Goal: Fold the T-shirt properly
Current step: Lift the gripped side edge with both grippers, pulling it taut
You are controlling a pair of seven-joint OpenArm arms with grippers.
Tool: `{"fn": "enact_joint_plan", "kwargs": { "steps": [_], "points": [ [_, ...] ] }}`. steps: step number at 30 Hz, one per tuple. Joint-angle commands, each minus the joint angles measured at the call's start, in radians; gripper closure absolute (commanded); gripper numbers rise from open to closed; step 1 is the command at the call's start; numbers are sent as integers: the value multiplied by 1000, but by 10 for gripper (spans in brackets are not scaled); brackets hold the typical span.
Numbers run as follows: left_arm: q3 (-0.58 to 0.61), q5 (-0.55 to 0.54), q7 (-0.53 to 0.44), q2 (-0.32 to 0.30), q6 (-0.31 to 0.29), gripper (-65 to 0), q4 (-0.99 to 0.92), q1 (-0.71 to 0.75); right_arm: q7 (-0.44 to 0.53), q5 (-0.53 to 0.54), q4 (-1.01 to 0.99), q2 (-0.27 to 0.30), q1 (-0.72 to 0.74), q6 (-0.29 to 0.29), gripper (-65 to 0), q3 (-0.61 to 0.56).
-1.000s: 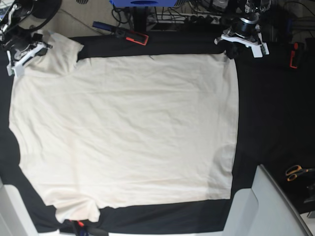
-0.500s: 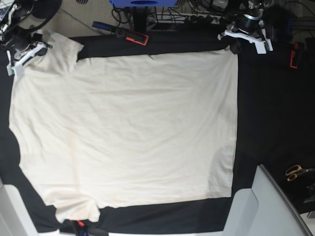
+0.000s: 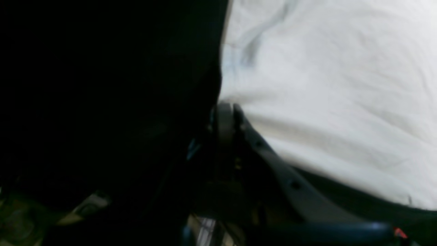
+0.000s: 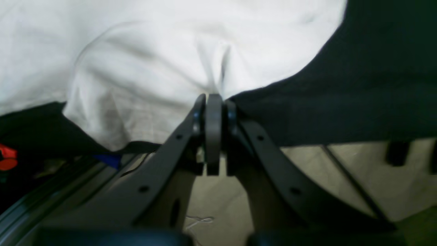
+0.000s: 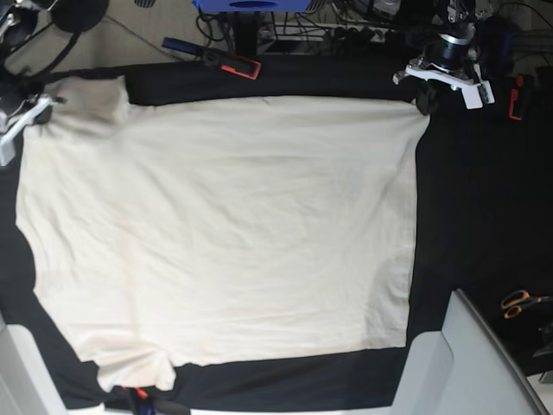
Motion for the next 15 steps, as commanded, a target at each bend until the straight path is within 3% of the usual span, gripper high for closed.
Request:
{"fn": "enact_joint_plan", "kwargs": {
  "steps": [1,5,10,15],
  "points": [
    [-4,-4,-22,-10,-3,0,19,6,-9,2,23,17,20,1,-2,5],
    [-1,-3,-8,-10,-1,0,22,-22,-50,2,11,57,75,1,-3,5],
    [-9,-3,124,-8,-1,0,57,-71,-75,2,-26,95,121,1,-3,-32],
    [-10,-3,128,-8,0,0,149,-88,-75,2,-73,112,151,1,-3,-98]
  ]
}}
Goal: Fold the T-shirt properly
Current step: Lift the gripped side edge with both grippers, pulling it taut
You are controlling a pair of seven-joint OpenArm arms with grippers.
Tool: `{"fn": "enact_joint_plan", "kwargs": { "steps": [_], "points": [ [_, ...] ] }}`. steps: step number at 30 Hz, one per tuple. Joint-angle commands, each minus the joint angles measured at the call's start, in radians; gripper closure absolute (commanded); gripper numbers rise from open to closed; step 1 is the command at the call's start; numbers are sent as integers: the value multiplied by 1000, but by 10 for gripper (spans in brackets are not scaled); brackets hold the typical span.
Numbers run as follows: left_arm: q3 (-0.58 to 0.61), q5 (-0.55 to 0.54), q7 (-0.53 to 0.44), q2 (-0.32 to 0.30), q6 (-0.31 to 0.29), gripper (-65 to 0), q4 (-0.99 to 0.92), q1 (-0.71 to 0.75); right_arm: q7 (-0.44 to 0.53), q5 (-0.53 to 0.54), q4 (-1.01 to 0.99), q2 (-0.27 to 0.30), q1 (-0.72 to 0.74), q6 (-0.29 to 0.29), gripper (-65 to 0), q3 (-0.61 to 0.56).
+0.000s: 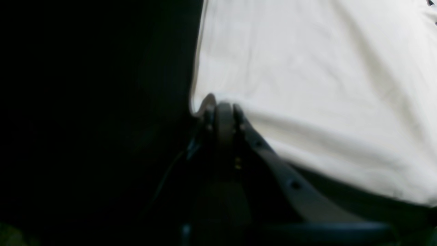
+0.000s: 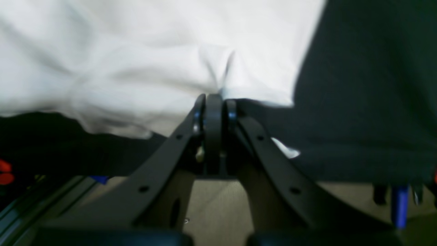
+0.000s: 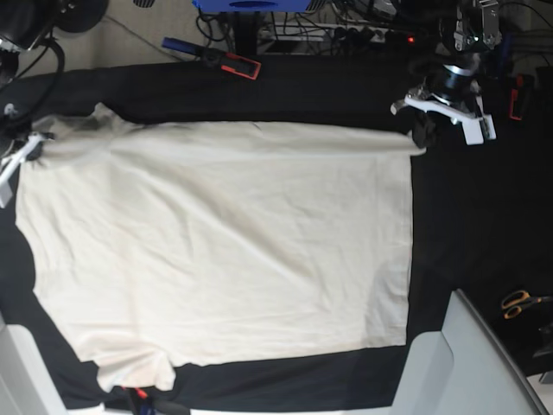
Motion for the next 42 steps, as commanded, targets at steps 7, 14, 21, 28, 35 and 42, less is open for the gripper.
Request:
{"fn": "enact_joint_plan", "kwargs": {
  "steps": [7,14,21,28,35,42],
  "points": [
    [-4,-10,-21,-28,100,0,66,-4,10,1,-11,19,17,1,-3,2],
    [-4,-10,-21,-39,106,0,74,-27,5,1,-13,42,54,1,-3,-58],
    [-4,-10,64,-39,106,0,68,-100,14,1,-94,68,134,1,-3,-110],
    [-4,16,157,-39,106,0,63,-195,59,1,-235,129,220,1,-3,-133],
    [2,203,243,-4,103,0,40,-303,142,1,-406,168,296,1,-3,-190],
    [4,217,243,-5,102,0,-58,-360,223,1,-547,183,367,1,-3,-230]
  ]
}}
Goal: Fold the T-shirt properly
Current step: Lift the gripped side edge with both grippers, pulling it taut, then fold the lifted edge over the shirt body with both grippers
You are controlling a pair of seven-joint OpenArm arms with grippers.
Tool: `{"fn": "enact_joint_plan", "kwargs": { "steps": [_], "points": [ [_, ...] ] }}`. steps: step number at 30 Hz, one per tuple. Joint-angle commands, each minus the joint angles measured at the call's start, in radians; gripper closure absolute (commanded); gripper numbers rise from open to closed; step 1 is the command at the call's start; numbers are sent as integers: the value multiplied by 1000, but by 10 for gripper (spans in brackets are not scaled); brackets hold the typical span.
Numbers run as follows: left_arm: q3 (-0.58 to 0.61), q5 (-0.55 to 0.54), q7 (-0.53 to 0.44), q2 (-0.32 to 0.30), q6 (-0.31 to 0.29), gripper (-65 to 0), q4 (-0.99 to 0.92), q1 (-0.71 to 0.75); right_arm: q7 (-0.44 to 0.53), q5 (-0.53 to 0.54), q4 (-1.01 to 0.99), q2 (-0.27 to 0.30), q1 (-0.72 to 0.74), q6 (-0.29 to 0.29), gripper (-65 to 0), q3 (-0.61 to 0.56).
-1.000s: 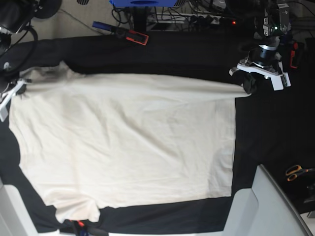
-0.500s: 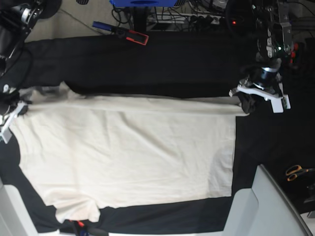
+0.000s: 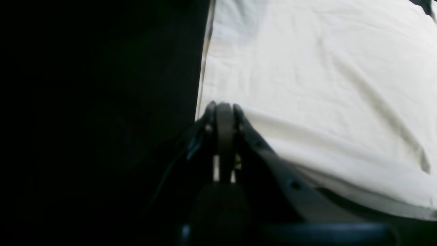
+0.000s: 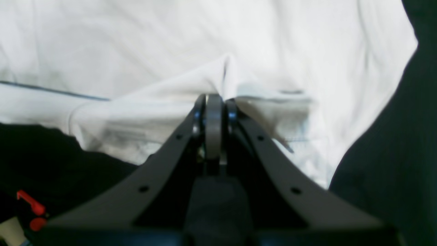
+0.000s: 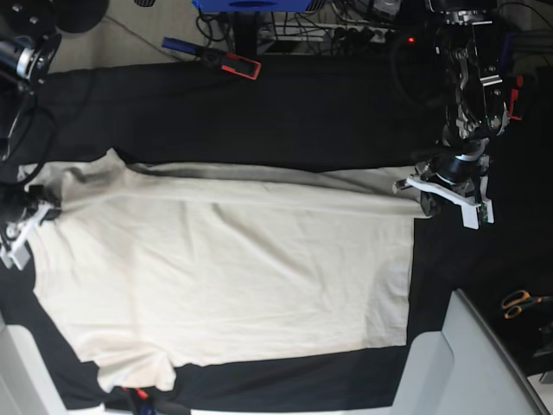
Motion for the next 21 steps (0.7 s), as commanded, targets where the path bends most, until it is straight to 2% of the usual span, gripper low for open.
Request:
{"fn": "enact_joint_plan", "kwargs": {
  "steps": [1,5,10,18,21],
  "points": [
    [-4,-1,-22,-11,-6,0,5,-17,32,20,4,16,34,3,-3,-21],
    [-4,-1,-22,-16,-6,0,-29,-45,69,20,-19,24,53,3,-3,-65],
    [-4,1,-22,-17,-6,0,-73,-86,121,20,-125,30,107,3,-3,-73],
    [-1,1,-22,-45,-6,0,-142,-137,207,20,-272,70,175,3,-3,-74],
    [42,1,-24,-65,-6,0,-170,-155,233,20,-290,73,184,3,-3,-74]
  ]
}}
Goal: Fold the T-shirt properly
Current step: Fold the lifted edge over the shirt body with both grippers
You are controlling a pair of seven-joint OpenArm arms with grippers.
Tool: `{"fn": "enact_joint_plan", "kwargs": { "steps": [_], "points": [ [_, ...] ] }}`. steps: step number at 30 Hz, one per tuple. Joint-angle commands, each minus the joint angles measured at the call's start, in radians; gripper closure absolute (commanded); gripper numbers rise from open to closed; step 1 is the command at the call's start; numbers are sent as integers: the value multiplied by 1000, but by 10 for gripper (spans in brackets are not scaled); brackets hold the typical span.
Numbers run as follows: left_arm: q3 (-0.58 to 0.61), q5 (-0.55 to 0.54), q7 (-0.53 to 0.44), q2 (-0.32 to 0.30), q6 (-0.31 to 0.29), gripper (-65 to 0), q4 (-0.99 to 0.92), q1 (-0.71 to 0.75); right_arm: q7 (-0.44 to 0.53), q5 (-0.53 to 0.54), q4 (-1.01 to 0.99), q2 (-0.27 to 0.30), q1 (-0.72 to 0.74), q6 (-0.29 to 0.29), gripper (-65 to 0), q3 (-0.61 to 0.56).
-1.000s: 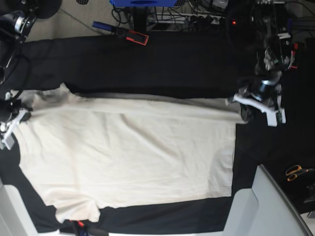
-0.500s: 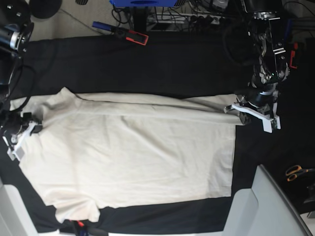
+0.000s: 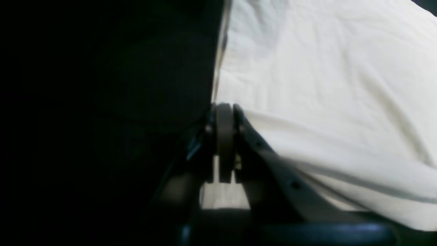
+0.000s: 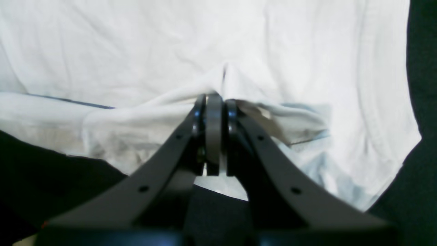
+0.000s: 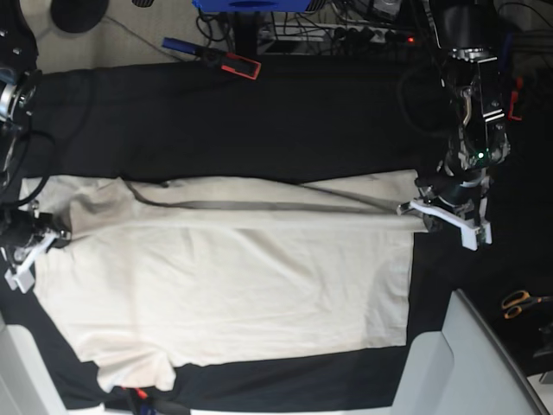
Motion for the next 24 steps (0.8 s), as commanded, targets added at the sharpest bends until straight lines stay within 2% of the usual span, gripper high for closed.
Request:
{"fn": "enact_joint_plan", "kwargs": {
  "steps": [1,6,11,17,24],
  "points": [
    [17,-2,-24,-22,-4,0,14,-13,22,13,12,21,32,5,-3,1],
    [51,-2,-24,-25,-4,0,9,-39,25,13,12,21,32,5,-3,1],
    [53,-1,-22,-25,-2,0,11,-70,68,13,12,19,34,5,-3,-29],
    [53,137,-22,-2,-5,0,9,-90,97,13,14,16,51,5,-3,-67],
    [43,149,-26,7,-7,0,9,-90,114,13,12,14,68,5,-3,-67]
  ]
}}
